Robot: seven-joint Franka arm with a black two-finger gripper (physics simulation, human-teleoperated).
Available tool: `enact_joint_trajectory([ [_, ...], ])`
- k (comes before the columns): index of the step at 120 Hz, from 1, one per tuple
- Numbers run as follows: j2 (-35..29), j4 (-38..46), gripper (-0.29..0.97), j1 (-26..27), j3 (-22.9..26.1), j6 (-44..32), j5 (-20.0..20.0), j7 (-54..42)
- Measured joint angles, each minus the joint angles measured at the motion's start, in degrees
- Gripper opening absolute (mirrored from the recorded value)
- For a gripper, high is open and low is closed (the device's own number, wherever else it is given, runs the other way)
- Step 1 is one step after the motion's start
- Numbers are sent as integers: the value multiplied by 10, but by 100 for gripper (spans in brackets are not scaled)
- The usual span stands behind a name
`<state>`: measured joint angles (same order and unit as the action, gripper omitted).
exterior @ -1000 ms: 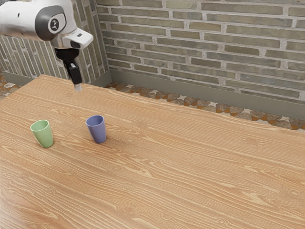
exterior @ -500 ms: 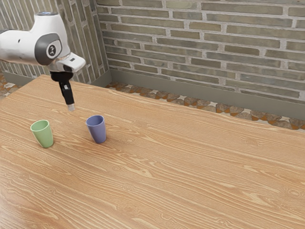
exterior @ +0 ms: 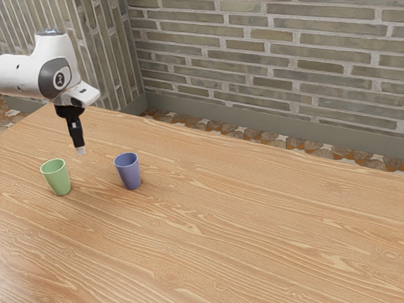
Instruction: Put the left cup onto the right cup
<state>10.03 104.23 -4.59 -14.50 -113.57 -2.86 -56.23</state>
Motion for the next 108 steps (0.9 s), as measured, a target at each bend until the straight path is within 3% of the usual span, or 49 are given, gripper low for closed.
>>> enact_joint_trajectory([
  [108,35,43,68,-86,0,-64,10,-81],
])
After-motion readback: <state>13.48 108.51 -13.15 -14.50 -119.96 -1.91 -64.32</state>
